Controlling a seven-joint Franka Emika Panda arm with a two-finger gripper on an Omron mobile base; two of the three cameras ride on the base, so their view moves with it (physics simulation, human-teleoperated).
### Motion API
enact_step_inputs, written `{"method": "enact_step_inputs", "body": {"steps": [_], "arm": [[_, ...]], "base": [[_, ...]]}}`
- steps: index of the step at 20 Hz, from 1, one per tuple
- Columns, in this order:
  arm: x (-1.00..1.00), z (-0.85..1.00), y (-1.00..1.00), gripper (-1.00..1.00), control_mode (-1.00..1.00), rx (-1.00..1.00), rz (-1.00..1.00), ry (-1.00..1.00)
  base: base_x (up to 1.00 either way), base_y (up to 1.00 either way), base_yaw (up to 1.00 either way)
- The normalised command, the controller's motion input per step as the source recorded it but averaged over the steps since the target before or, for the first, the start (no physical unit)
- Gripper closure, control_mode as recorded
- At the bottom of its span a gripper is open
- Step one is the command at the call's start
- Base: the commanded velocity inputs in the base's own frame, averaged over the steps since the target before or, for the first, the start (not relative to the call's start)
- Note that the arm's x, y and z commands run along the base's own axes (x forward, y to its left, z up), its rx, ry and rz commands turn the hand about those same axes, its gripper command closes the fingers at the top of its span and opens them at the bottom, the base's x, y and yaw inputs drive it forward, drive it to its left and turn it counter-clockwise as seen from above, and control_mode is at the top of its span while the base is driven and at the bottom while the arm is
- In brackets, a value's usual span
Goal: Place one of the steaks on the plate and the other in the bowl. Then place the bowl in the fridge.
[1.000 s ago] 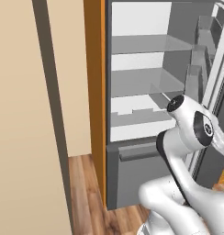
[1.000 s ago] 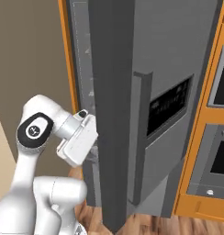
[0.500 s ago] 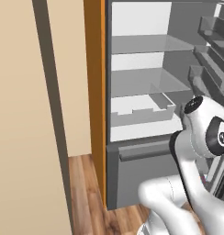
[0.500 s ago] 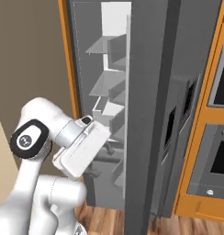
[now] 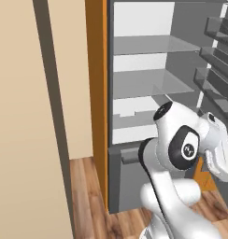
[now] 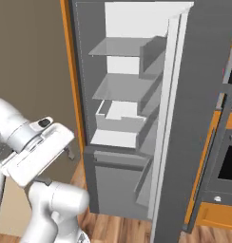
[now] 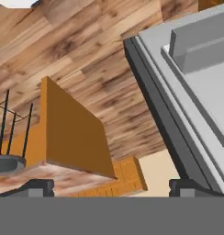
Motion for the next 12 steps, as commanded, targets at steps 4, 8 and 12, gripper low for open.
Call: {"method": "enact_step_inputs", "body": {"steps": [4, 8, 12], "arm": [[0.81, -0.68, 0.01, -1.0, -1.0, 0.32, -0.38, -0.26], [0.86, -0.69, 0.01, -1.0, -1.0, 0.38, -0.63, -0.23], [0.26, -0.35, 0.02, -1.0, -1.0, 0.3, -0.84, -0.31]], "base": [[0.0, 0.0, 0.0], [0.0, 0.0, 0.0], [0.0, 0.0, 0.0]]}}
